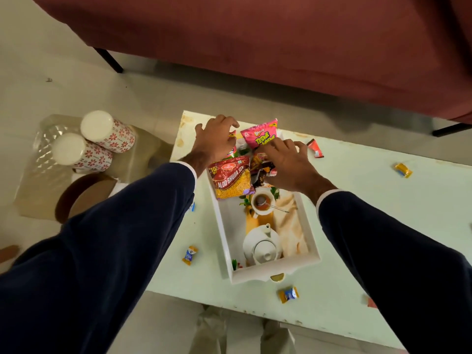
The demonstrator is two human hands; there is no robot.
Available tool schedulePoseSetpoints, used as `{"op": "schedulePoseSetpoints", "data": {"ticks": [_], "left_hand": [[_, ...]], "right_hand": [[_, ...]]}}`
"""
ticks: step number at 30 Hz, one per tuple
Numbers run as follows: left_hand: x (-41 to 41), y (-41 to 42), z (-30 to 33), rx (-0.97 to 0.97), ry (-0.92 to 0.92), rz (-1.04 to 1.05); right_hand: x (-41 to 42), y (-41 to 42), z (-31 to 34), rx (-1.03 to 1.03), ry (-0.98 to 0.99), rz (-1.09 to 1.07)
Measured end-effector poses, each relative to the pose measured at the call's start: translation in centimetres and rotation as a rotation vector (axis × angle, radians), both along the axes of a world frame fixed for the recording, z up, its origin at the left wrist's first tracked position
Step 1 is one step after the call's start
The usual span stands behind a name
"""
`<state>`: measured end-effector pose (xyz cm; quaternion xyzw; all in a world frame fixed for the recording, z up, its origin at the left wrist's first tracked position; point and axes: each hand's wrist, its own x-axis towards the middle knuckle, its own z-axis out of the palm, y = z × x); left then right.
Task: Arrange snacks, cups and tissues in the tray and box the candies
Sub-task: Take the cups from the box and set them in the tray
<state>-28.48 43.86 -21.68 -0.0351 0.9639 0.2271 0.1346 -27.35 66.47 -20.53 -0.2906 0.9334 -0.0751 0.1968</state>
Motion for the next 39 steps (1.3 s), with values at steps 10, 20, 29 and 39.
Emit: {"op": "schedulePoseSetpoints", "data": {"ticks": [10, 20, 29, 39], "left_hand": [[12.4, -8.7, 6.7, -0.129, 0.215, 0.120], [20.5, -23.8, 9.9, -0.236, 0.115, 0.507], [16.8, -29.7, 7.4, -0.209, -0.077, 0.482], [14.6, -30.2, 4.5, -0.267, -0.137, 0.440]], "right_hand": [[2.9, -9.1, 5.6, -0.160, 0.086, 0.005], [4.5, -28.6, 8.8, -0.266, 0.064, 0.168], [2.7, -37.8, 6.6, -0.125, 0.115, 0.176], [0.5, -41.4, 3.9, -0.004, -0.049, 0.163]]}}
